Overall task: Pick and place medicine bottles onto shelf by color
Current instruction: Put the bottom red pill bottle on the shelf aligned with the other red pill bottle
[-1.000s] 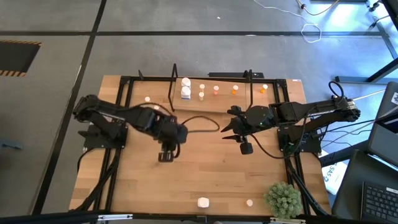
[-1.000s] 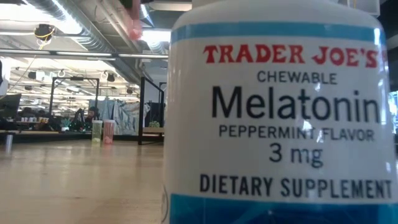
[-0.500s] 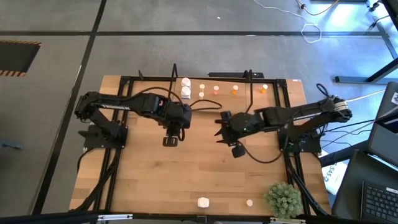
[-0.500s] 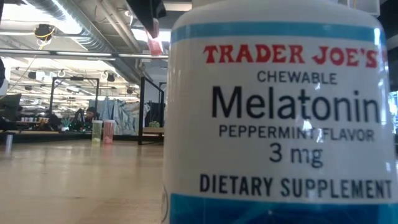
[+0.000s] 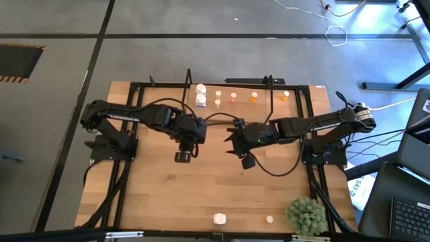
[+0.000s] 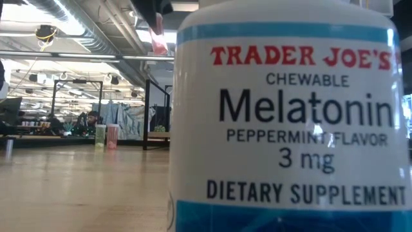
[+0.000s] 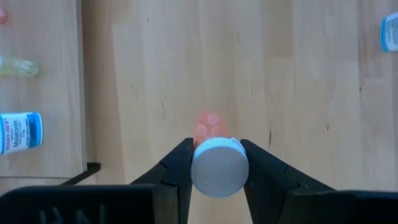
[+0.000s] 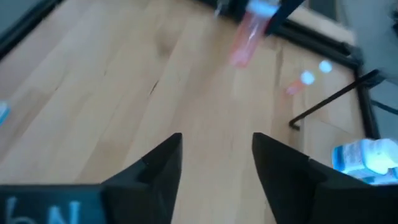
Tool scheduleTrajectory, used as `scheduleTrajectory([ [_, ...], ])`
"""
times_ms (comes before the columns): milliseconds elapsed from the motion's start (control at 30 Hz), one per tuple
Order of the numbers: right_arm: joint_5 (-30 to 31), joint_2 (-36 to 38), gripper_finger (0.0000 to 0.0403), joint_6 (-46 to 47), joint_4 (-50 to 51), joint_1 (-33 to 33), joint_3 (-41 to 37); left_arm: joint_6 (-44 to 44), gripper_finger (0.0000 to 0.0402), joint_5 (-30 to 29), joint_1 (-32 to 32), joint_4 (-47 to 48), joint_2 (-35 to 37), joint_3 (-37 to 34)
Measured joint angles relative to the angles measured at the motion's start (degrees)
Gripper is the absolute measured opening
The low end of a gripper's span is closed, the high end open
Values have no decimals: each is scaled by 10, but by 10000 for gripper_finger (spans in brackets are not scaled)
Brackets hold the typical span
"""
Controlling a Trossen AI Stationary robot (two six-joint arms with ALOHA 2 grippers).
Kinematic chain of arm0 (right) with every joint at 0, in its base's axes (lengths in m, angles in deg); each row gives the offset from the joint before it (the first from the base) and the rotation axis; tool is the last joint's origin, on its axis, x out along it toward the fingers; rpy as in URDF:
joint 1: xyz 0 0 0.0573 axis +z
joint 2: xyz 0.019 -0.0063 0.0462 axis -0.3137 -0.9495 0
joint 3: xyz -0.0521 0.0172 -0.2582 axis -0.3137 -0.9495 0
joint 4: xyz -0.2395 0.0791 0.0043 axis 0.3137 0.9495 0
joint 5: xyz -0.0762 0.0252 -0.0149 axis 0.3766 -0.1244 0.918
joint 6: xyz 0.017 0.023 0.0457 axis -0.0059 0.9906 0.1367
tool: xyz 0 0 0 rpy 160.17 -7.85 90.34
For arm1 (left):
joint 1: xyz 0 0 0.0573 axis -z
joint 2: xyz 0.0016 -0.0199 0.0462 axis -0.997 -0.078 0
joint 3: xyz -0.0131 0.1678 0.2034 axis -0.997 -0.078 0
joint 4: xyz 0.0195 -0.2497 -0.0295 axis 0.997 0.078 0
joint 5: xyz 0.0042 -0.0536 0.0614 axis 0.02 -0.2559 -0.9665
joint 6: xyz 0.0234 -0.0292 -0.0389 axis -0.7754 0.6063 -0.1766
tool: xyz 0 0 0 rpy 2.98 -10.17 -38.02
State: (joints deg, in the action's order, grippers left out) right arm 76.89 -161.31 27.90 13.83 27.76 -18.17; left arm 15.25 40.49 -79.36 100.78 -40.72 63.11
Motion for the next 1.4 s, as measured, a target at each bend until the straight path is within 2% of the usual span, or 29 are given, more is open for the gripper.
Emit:
scheduleTrajectory([
  [133, -8, -8, 222, 47, -39, -13, 1, 0, 104, 0, 1, -13, 0, 0],
  [300, -89, -29, 225, 51, -70, -34, 1, -3, 104, 0, 7, -23, 0, 0],
  [567, -82, -36, 225, 49, -72, -49, 1, -19, 104, -8, 11, -48, 0, 0],
  [767, -82, -2, 225, 48, 23, -48, 0, -21, 105, -8, -11, -52, 0, 0],
  [967, -80, 58, 225, 62, 115, -35, 0, -23, 105, -7, -61, -57, 0, 0],
  [1067, -49, 87, 225, 63, 155, -24, 0, -56, 105, -8, -88, -80, 0, 0],
  [1233, 41, 132, 225, 92, 202, -11, 0, -94, 105, -3, -132, -126, 0, 0],
  [1400, 54, 147, 225, 93, 210, -10, 0, -124, 105, 13, -181, -169, -5, 0],
])
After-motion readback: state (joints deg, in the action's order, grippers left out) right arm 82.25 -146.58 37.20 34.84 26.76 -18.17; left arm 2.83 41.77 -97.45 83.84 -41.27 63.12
